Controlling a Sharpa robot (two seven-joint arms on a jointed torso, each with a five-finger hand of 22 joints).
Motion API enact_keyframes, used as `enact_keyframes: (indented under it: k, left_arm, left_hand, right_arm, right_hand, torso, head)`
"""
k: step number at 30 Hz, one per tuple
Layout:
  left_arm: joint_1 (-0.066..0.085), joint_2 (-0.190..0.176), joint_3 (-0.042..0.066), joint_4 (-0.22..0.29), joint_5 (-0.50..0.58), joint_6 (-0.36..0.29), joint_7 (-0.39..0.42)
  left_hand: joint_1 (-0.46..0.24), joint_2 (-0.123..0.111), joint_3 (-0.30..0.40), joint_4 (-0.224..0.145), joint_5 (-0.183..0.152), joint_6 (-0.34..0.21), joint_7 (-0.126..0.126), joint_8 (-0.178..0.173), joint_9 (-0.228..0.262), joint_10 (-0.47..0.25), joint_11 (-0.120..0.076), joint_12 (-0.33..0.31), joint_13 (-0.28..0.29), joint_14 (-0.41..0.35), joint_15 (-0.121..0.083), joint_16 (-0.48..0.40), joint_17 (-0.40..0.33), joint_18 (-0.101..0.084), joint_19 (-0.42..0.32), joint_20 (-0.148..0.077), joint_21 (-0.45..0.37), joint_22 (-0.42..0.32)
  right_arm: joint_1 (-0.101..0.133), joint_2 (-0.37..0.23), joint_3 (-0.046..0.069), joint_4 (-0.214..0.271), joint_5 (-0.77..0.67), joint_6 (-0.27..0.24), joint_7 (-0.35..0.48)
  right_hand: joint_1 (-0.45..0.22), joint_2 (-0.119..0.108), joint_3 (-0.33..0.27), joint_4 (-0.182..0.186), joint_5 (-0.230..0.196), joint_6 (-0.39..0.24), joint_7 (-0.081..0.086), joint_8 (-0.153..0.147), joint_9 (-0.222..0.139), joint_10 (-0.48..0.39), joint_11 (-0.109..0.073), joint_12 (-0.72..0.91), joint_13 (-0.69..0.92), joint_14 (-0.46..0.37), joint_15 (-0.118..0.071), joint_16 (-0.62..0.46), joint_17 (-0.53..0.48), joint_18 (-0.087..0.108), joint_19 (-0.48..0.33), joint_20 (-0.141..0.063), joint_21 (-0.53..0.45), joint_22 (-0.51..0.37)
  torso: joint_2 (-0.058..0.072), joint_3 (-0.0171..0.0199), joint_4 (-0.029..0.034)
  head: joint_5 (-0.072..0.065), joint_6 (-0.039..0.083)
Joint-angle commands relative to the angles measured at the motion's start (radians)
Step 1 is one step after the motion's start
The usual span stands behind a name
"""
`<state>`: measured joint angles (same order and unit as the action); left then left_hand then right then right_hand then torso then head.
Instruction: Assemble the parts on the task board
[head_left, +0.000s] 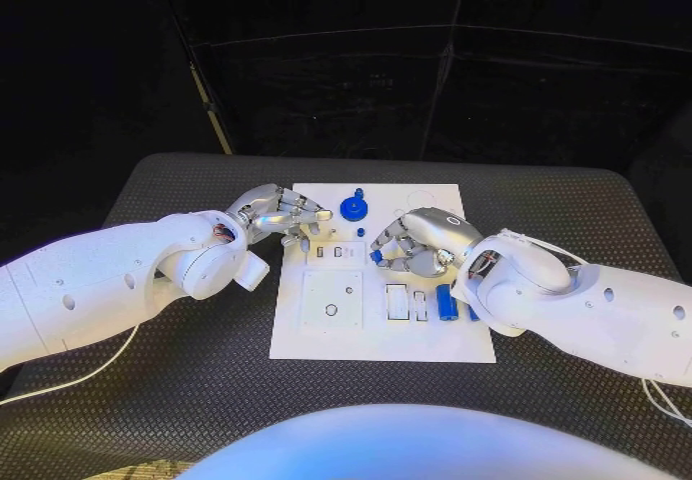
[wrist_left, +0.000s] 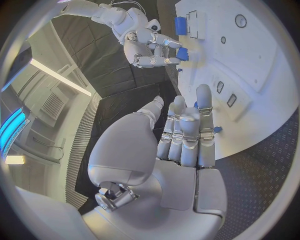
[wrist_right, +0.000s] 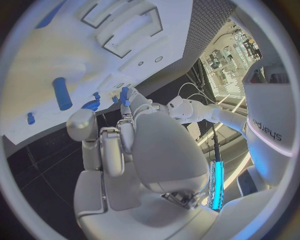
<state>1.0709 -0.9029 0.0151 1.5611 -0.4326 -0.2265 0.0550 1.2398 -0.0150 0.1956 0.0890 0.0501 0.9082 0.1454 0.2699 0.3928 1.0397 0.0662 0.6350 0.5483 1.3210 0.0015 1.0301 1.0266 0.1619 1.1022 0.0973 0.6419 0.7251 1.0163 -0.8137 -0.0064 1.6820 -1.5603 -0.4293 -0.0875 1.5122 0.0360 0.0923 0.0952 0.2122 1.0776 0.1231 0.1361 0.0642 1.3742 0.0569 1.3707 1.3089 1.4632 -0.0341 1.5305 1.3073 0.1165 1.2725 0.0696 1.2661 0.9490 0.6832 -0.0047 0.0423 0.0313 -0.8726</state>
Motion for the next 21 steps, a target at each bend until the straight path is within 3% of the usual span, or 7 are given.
enact_keyframes:
  k: [1,9,14,21]
  left_arm:
    - [-0.001,0.002,0.001,-0.005,0.064,0.051,0.029]
    - [-0.005,0.014,0.0,-0.018,0.088,0.17,0.038]
    - [-0.008,0.024,0.0,-0.029,0.084,0.232,0.03]
    - [-0.009,0.032,0.0,-0.039,0.081,0.239,0.032]
  left_hand:
    - [-0.019,-0.003,-0.011,0.012,-0.004,-0.016,0.002,-0.013,-0.01,-0.005,0.004,0.007,-0.001,-0.007,0.0,-0.004,0.0,0.017,0.001,0.008,-0.008,-0.003]
    - [0.006,-0.018,-0.05,0.006,-0.004,-0.047,-0.004,-0.058,-0.049,0.017,-0.003,0.042,0.008,0.044,-0.006,0.093,0.085,0.02,0.02,0.006,-0.004,-0.001]
    - [0.035,-0.023,-0.064,-0.007,-0.004,-0.052,-0.004,-0.073,-0.066,0.013,-0.004,0.048,0.008,0.045,-0.007,0.102,0.092,0.019,0.023,0.004,-0.002,0.002]
    - [0.049,-0.021,-0.076,-0.01,-0.004,-0.046,-0.004,-0.079,-0.077,0.01,-0.004,0.051,0.008,0.041,-0.007,0.103,0.092,0.019,0.023,0.004,-0.002,0.004]
  right_arm:
    - [0.002,-0.007,0.001,-0.012,0.227,-0.057,0.141]
    - [0.002,-0.011,0.001,-0.03,0.351,-0.045,0.205]
    - [0.002,-0.012,0.001,-0.035,0.401,-0.043,0.227]
    - [0.002,-0.011,0.001,-0.046,0.422,-0.031,0.212]
  right_hand:
    - [-0.004,-0.016,0.04,0.03,0.008,0.009,-0.005,-0.005,0.001,0.019,-0.023,-0.004,-0.001,0.092,-0.003,0.004,0.192,-0.004,0.009,0.001,0.007,0.004]
    - [-0.007,-0.021,0.052,0.027,0.013,0.004,-0.002,-0.009,0.001,0.02,-0.021,-0.003,0.001,0.093,-0.001,0.007,0.197,-0.005,0.012,0.003,0.01,0.01]
    - [-0.008,-0.022,0.055,0.027,0.015,0.004,-0.002,-0.01,0.001,0.02,-0.02,-0.003,0.001,0.093,0.0,0.007,0.197,-0.006,0.012,0.003,0.011,0.011]
    - [-0.009,-0.025,0.063,0.024,0.018,0.002,-0.001,-0.011,0.001,0.02,-0.019,-0.003,0.002,0.093,0.001,0.007,0.198,-0.005,0.011,0.004,0.01,0.01]
  torso:
    - [-0.001,-0.0008,0.0006]
    - [0.001,0.0,0.0014]
    - [0.0,-0.0006,-0.0003]
    - [0.0,-0.0007,0.0007]
  head:
    - [0.002,0.0]
    - [0.007,0.0]
    - [0.01,0.0]
    - [0.005,0.0]
